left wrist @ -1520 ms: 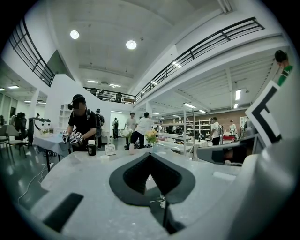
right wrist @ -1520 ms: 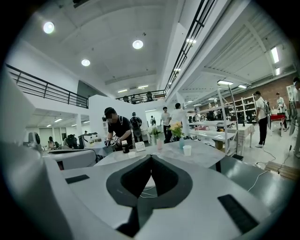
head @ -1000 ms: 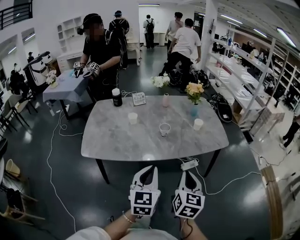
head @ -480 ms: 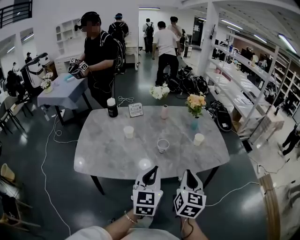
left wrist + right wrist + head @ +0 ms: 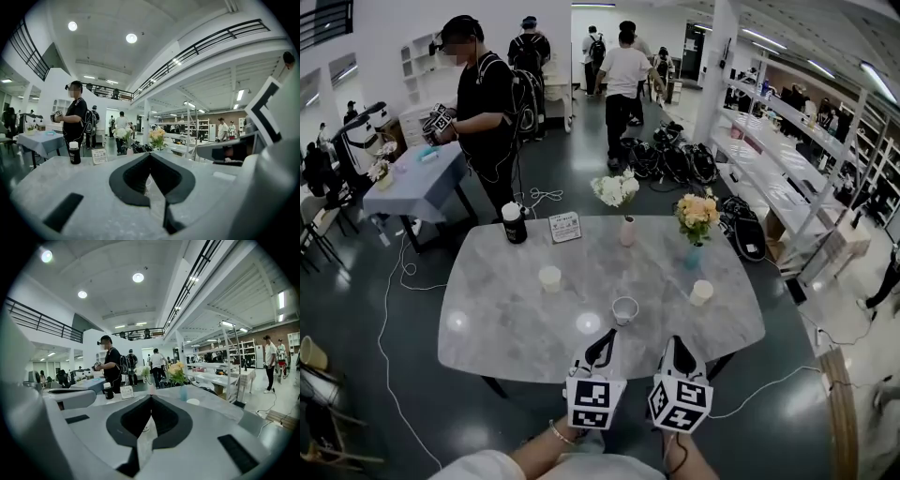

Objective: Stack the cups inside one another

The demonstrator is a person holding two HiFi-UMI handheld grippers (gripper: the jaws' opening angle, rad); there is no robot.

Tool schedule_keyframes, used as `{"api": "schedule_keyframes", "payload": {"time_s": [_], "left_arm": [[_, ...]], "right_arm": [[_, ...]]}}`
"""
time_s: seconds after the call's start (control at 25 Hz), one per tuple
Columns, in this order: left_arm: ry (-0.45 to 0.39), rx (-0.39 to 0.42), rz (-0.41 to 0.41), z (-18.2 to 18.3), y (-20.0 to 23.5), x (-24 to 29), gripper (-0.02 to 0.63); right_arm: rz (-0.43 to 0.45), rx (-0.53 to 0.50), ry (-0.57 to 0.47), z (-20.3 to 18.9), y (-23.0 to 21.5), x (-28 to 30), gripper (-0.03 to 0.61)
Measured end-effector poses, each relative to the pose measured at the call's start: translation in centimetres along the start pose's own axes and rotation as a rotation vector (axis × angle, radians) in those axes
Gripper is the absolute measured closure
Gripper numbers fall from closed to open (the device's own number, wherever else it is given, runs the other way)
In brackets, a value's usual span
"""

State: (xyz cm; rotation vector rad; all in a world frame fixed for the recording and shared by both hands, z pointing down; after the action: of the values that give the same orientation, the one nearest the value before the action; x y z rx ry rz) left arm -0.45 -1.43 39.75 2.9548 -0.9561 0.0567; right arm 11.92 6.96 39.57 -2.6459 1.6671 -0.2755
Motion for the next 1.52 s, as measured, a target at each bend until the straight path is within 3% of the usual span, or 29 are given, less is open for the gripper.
{"api": "schedule_keyframes", "payload": {"time_s": [0.68, 1.16, 1.52], "left_arm": [[0.018, -0.026, 0.022, -0.6, 5.8, 8.6, 0.614], [0.071, -0.088, 0.072, -3.1, 7.6, 9.5, 0.614], [0.08, -0.093, 0.118, -2.3, 6.8, 10.4, 0.614]], "right_arm": [[0.057, -0.006, 0.016, 1.0, 1.4, 10.9, 0.574], [0.098, -0.032, 0.094, -0.7, 2.3, 13.0, 0.574], [0.154, -0.026, 0.112, 0.1, 1.8, 14.2, 0.574]]}}
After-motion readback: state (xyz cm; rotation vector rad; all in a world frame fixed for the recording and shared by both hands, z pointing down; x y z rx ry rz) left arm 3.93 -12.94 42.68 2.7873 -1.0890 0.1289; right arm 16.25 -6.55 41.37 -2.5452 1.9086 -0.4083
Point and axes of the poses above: the fingertips, and each gripper's own axes: x forward along the fingers, y to its left, z out of its top, the point moved 4 cm from there along -x, backward along the fingers, and after that the axes turned 5 degrees about -y, right-handed, at the moved point
